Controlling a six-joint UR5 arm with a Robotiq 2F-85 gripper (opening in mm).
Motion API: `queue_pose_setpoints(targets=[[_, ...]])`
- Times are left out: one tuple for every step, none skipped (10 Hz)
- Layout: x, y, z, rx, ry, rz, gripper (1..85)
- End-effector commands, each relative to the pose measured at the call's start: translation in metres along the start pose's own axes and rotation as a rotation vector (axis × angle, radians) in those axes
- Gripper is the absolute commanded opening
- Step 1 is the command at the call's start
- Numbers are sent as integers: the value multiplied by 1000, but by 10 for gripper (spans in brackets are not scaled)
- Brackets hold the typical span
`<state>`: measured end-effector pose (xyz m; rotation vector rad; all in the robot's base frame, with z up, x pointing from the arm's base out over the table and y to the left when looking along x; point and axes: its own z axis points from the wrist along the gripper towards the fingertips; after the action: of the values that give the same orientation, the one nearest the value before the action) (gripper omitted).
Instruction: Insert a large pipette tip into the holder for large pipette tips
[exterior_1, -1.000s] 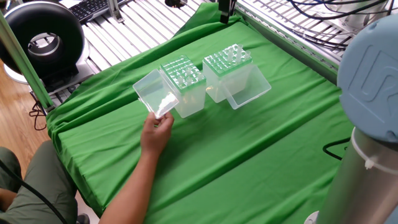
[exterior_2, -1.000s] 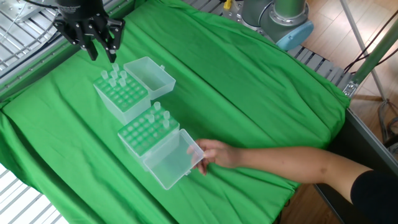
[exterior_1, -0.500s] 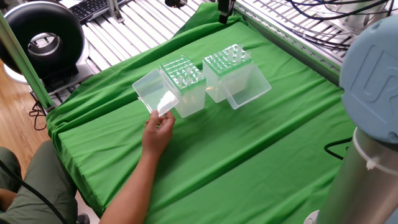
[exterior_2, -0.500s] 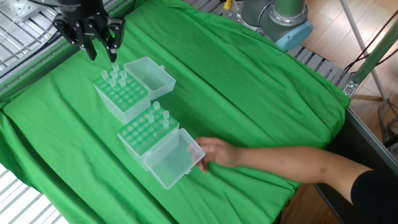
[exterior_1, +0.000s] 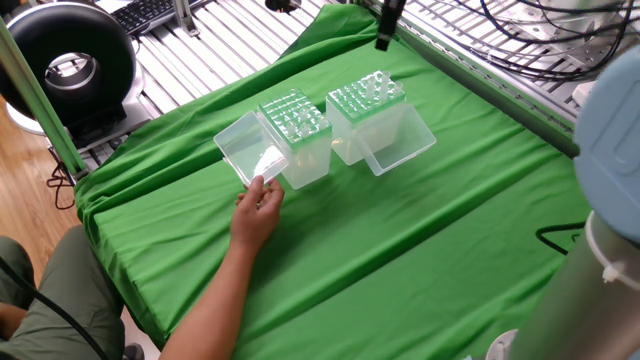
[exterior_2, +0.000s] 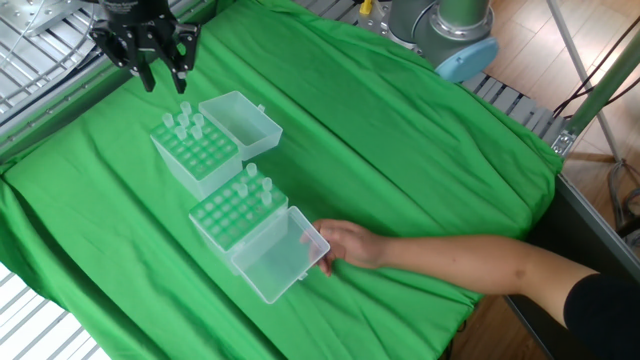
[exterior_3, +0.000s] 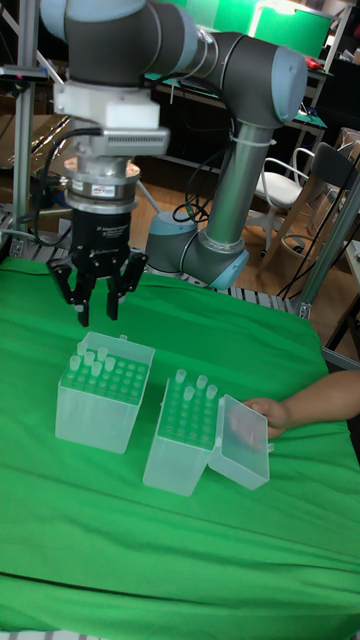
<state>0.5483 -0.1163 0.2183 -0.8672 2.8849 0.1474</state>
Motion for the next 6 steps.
queue_pose_setpoints(targets=[[12, -6, 22, 10, -43, -19, 433], [9, -6, 28, 10, -54, -18, 433], [15, -3, 28, -2, -34, -5, 453], [45, -4, 28, 1, 81, 30, 467], [75, 2, 23, -15, 200, 71, 470], [86, 7, 21, -30, 246, 96, 467]])
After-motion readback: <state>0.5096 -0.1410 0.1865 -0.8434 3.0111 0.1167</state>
